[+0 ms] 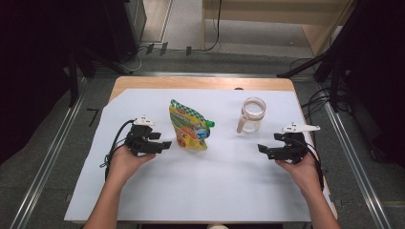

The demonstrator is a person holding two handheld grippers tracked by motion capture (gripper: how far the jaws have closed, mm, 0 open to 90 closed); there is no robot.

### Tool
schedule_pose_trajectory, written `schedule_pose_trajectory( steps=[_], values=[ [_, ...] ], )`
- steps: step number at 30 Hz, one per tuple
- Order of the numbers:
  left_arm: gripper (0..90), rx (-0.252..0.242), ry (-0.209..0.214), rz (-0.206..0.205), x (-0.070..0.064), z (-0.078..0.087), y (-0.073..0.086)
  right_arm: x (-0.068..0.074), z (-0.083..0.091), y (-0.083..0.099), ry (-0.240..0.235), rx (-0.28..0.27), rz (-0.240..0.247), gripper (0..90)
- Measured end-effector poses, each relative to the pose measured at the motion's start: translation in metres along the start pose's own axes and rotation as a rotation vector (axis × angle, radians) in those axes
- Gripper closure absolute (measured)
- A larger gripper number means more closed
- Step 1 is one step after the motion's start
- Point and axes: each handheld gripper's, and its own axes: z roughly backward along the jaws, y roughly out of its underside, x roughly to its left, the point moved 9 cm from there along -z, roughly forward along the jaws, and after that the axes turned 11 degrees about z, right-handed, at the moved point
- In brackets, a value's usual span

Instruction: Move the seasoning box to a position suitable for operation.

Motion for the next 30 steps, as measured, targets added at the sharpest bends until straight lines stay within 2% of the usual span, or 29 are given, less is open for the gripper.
schedule_pose_trajectory(
  steps=[3,5,6,7,10,14,15,18,22,25,27,30],
  values=[
    [42.1,0.004,0.017,-0.002,-0.005,0.002,0.002,0.006,-0.001,-0.001,-0.025,0.003,0.005,20.6],
    [44.5,0.030,0.036,0.027,-0.007,0.001,0.004,0.011,0.000,-0.003,-0.068,-0.013,0.012,30.0],
    [44.4,0.030,0.036,0.027,-0.007,0.001,0.004,0.011,0.000,-0.003,-0.068,-0.013,0.012,30.0],
    [44.4,0.038,0.035,0.025,-0.007,0.001,0.007,0.013,0.001,-0.006,-0.075,-0.035,0.031,35.4],
    [44.5,0.042,0.067,0.017,-0.010,0.002,0.008,0.016,0.002,-0.007,-0.086,-0.045,0.055,42.4],
    [44.3,0.039,0.086,-0.009,-0.014,0.002,0.007,0.018,0.002,-0.007,-0.117,-0.040,0.040,45.8],
    [44.0,0.036,0.104,-0.012,-0.016,0.002,0.006,0.018,0.002,-0.006,-0.109,-0.033,0.042,46.0],
    [43.1,0.024,0.114,-0.018,-0.018,0.003,0.004,0.017,0.003,-0.004,-0.091,-0.021,0.063,47.3],
    [42.3,0.022,0.124,-0.027,-0.022,0.005,0.001,0.013,0.004,-0.002,-0.057,-0.041,0.041,49.3],
    [41.9,0.019,0.139,-0.025,-0.024,0.005,0.000,0.011,0.004,-0.002,-0.055,-0.057,0.033,49.2],
    [41.4,0.017,0.138,-0.029,-0.025,0.005,-0.001,0.010,0.003,-0.001,-0.053,-0.049,0.020,48.6],
    [41.0,0.014,0.140,-0.033,-0.026,0.005,-0.002,0.008,0.003,-0.001,-0.041,-0.049,0.026,46.3]
  ],
)
